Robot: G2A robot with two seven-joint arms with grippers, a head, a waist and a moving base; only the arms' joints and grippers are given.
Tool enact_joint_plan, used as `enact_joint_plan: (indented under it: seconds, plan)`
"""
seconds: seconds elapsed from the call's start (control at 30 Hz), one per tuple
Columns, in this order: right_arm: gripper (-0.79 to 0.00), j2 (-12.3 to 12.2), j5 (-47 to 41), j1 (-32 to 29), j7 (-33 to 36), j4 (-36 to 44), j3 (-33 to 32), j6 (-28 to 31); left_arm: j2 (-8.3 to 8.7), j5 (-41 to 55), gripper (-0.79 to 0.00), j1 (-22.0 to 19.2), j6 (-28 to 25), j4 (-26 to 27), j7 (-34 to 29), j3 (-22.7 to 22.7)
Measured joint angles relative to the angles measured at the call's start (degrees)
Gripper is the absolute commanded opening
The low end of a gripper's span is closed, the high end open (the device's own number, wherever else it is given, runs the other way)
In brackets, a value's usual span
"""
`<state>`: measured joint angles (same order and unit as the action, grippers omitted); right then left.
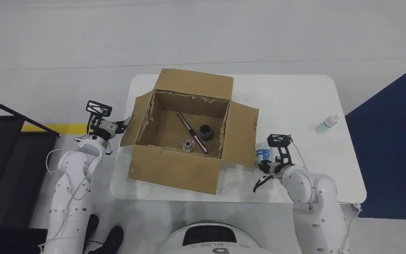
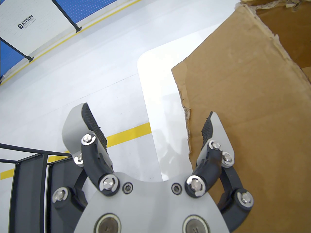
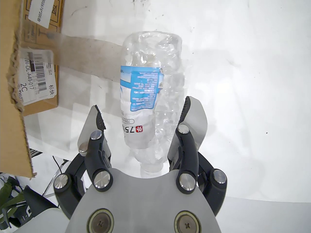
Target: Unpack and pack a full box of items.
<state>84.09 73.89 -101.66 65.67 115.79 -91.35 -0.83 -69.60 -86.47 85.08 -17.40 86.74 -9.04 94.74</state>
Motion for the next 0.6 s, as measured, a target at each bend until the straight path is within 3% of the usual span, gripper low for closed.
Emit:
enact_joint_plan:
  seconds: [0.13,0.3,0.43,0.5,0.53,0.6]
  plan:
    - [-0.299,-0.20,2.50,0.39,0.77,-0.59,1.55,-0.74,0.00,0.00,0.000,0.00,0.00,0.00,0.00,0.00]
    - [-0.299,-0.39,6.56,0.32,1.35,-0.96,3.23,-3.05,0.00,0.00,0.000,0.00,0.00,0.00,0.00,0.00]
    - [-0.477,-0.42,7.88,0.86,1.18,-1.58,3.92,-5.56,0.00,0.00,0.000,0.00,0.00,0.00,0.00,0.00]
    - [-0.631,-0.46,7.90,1.02,1.04,-1.75,4.02,-6.12,0.00,0.00,0.000,0.00,0.00,0.00,0.00,0.00]
    - [-0.785,-0.49,7.78,1.01,0.94,-1.75,3.94,-6.24,0.00,0.00,0.000,0.00,0.00,0.00,0.00,0.00]
    - [-0.785,-0.57,7.42,0.83,0.51,-1.50,3.52,-6.53,0.00,0.00,0.000,0.00,0.00,0.00,0.00,0.00]
